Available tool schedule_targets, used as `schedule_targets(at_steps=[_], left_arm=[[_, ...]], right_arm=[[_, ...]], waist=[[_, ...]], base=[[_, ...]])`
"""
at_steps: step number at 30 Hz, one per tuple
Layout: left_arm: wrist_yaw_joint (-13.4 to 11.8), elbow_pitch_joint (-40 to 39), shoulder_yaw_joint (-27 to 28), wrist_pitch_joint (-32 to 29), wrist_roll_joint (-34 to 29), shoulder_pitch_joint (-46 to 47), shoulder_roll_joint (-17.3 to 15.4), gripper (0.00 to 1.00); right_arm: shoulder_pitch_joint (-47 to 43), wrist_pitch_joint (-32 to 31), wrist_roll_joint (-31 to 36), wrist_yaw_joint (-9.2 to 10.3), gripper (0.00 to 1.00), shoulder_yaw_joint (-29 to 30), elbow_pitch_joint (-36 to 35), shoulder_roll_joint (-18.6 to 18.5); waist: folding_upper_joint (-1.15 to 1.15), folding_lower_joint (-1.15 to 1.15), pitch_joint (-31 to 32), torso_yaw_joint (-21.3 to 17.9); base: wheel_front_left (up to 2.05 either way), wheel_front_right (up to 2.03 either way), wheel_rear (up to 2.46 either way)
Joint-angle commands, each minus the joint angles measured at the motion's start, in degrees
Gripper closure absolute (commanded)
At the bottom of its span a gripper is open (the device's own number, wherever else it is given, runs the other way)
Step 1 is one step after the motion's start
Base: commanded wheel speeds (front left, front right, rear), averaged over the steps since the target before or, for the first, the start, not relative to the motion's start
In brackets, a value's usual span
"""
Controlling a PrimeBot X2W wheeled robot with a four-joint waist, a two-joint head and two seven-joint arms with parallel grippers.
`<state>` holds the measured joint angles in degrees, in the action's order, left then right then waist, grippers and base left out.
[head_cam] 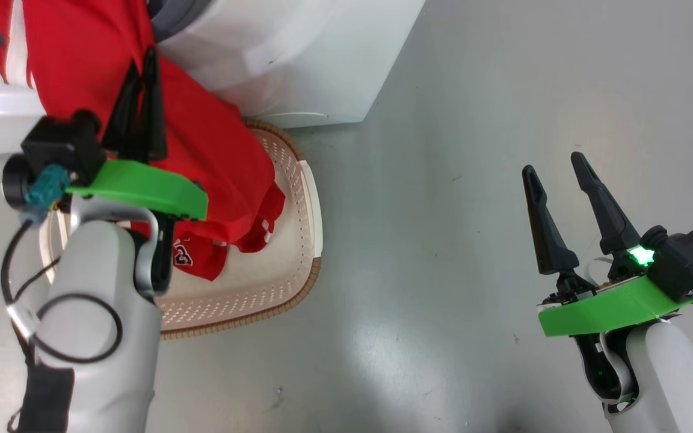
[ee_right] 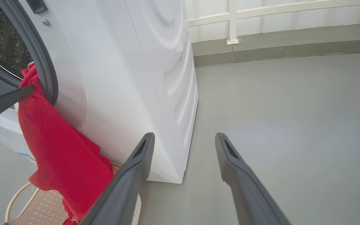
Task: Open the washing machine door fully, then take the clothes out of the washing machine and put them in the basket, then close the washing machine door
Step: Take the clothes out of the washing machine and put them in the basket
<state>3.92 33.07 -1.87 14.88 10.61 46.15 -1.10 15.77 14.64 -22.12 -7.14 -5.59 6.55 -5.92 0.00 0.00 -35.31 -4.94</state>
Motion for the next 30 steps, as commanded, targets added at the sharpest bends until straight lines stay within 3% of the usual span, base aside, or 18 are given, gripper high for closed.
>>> schedule_targets(at_steps=[1,9,21,30], left_arm=[[-0.76,-3.26,0.80,0.12,0.47,-2.82,-1.78,1.00],[-1.84,-14.46,1.00,0.12,0.91,-8.06,-1.78,1.00],[-5.67,-35.58,0.13,0.12,0.63,-17.82,-1.78,1.00],[-7.38,-43.32,-1.15,0.12,-0.81,-23.34,-1.78,1.00]], right_arm=[[-0.41,0.36,0.14,-0.35,0.00,-1.06,-1.23,-0.37],[-0.93,0.36,0.22,-0.35,0.00,-0.83,-1.16,-0.33],[-1.87,0.36,0.29,-0.35,0.00,-0.98,-0.91,-0.64],[-2.20,0.36,0.23,-0.35,0.00,-1.28,-0.84,-0.91]], waist=[[0.00,0.00,0.26,-0.03],[0.00,0.00,0.98,0.19],[0.00,0.00,2.72,0.89],[0.00,0.00,3.54,1.28]], base=[[0.00,0.00,0.00],[0.00,0.00,0.00],[0.00,0.00,0.00],[0.00,0.00,0.00]])
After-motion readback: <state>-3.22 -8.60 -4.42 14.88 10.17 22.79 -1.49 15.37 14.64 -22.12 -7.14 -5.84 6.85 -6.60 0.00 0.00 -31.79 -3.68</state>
